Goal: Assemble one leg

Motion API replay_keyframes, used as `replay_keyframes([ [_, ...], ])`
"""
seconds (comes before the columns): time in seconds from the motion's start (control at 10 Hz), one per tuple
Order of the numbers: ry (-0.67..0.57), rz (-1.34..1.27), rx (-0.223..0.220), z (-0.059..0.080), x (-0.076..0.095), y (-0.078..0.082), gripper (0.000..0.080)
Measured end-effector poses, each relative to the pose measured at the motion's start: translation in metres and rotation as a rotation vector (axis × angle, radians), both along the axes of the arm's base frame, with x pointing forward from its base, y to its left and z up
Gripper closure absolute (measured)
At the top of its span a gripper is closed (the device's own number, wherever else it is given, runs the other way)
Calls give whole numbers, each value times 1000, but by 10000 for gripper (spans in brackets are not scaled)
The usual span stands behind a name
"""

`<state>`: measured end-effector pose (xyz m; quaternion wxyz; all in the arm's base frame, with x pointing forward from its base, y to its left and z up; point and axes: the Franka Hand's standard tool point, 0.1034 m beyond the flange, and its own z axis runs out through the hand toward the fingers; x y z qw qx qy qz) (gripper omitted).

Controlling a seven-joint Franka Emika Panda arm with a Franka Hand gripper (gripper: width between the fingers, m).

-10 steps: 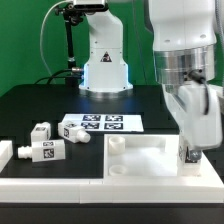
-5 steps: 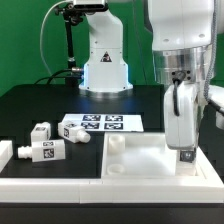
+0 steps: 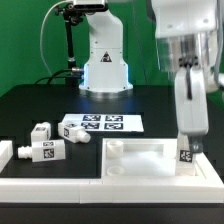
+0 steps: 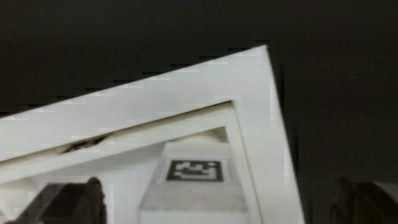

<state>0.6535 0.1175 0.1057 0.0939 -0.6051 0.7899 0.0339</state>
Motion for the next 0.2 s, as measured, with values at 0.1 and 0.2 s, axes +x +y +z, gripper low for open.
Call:
replay_keyframes([
  [0.1, -24, -6, 11, 17, 6, -2, 152],
  [0.2, -30, -13, 11, 19, 8, -5, 152],
])
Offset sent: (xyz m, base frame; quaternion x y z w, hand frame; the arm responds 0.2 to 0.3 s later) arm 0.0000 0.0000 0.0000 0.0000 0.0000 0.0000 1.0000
